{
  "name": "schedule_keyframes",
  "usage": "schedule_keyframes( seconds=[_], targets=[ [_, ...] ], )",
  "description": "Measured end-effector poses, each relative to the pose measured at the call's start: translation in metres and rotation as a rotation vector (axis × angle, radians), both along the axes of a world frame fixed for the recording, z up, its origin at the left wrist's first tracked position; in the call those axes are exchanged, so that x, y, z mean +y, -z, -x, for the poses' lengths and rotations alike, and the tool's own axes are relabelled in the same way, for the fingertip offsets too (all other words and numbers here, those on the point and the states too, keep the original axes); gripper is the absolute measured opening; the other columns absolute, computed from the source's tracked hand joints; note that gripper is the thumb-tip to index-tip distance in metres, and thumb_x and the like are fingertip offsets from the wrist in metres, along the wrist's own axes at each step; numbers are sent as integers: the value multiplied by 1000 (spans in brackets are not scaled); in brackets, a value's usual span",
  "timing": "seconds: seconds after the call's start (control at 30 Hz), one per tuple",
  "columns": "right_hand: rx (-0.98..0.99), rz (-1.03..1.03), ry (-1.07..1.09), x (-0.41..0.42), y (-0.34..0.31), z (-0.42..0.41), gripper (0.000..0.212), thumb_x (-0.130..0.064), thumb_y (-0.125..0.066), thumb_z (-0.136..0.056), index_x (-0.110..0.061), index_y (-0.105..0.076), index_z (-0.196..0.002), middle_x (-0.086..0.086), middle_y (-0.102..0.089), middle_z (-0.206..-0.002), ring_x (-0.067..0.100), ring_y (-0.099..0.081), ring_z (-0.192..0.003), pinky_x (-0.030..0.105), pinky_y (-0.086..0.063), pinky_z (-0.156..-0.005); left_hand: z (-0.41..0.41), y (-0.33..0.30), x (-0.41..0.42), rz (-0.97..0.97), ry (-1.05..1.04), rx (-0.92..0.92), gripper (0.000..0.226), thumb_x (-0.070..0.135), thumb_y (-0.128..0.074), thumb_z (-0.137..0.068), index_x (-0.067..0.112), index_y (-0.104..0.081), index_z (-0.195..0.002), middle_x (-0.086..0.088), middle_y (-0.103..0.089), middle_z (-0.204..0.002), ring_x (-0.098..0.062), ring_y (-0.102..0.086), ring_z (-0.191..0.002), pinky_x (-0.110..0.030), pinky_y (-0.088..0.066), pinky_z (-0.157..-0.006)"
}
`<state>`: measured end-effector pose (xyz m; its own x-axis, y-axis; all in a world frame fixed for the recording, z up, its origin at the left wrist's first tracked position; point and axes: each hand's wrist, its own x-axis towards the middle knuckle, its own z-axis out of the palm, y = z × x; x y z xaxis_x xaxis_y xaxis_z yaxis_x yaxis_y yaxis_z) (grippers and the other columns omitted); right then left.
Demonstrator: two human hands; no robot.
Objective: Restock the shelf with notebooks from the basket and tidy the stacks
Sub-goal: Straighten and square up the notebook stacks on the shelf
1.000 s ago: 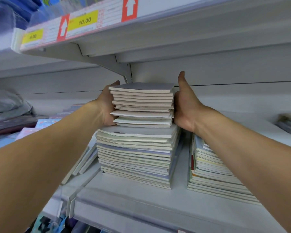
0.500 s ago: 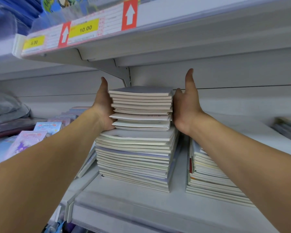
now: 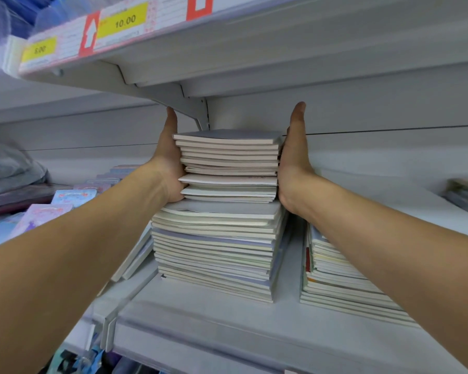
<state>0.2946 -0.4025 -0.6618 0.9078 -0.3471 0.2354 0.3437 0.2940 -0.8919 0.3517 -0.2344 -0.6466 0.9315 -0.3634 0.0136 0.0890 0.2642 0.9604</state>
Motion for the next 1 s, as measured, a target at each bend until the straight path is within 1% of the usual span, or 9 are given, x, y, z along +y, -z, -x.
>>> schedule_keyframes(
  seconds=[0.1, 0.13, 0.23, 0.33, 0.4, 0.47, 0.63, 0.8, 1.0],
  targets=[
    [-15, 14, -64, -10, 1, 7, 64, -83, -30, -86, -36, -56, -120, -13, -72, -75, 11, -69, -79, 33, -52, -85, -1, 0, 1, 6, 8, 12, 97, 92, -31, -71, 15, -70, -116, -15, -71, -112, -36, -69, -101, -46, -54, -86],
    [-25, 9, -101, -13, 1, 9, 66, -78, -25, -91, -30, -53, -127, -12, -73, -77, 12, -69, -82, 34, -52, -89, -1, 0, 2, 23, 16, 18, 99, 91, -30, -72, 15, -68, -121, -15, -70, -115, -37, -67, -105, -47, -53, -90],
    [-14, -48, -149, -16, 2, 6, 81, -78, -18, -92, -25, -44, -146, -2, -65, -130, 22, -62, -119, 43, -43, -110, 0, 3, 4, 83, 35, 10, 99, 90, -28, -74, 14, -64, -127, -16, -67, -121, -38, -66, -108, -48, -52, -91],
    [68, -107, 126, -24, 10, -15, 68, -66, -26, -99, -16, -64, -124, 2, -68, -120, 24, -64, -111, 37, -48, -102, 4, 7, 8, 136, 44, -9, 99, 90, -30, -74, 14, -64, -127, -15, -66, -123, -37, -65, -109, -50, -52, -92],
    [175, 136, 380, -26, 14, -19, 42, -36, -34, -106, -7, -64, -111, 8, -63, -109, 25, -59, -103, 30, -44, -90, 8, 9, 10, 153, 42, -17, 97, 90, -35, -72, 13, -67, -122, -15, -67, -121, -36, -66, -108, -49, -51, -94],
    [188, 433, 536, -24, 18, -18, 36, -23, -33, -106, 0, -60, -112, 17, -63, -114, 32, -58, -107, 33, -42, -87, 12, 11, 12, 114, 41, -59, 97, 90, -36, -72, 11, -68, -119, -14, -68, -118, -34, -66, -107, -46, -51, -95],
    [155, 623, 592, -17, 14, -15, 46, -32, -24, -109, 1, -53, -122, 23, -57, -131, 39, -52, -121, 39, -39, -95, 15, 12, 12, 65, 47, -102, 107, 93, -32, -69, 12, -58, -134, -18, -55, -137, -40, -51, -127, -53, -35, -111],
    [158, 619, 560, -16, 15, -17, 54, -40, -20, -108, -1, -53, -126, 20, -56, -133, 37, -52, -122, 37, -39, -96, 15, 12, 11, 92, 129, -124, 110, 95, -22, -68, 13, -60, -131, -17, -62, -129, -37, -61, -117, -51, -45, -102],
    [194, 564, 471, -15, 13, -18, 59, -47, -19, -107, -5, -51, -134, 19, -54, -139, 36, -50, -126, 36, -37, -100, 13, 12, 17, 93, 182, -107, 116, 97, -31, -62, 11, -56, -135, -18, -57, -136, -39, -56, -122, -53, -38, -108]
  ],
)
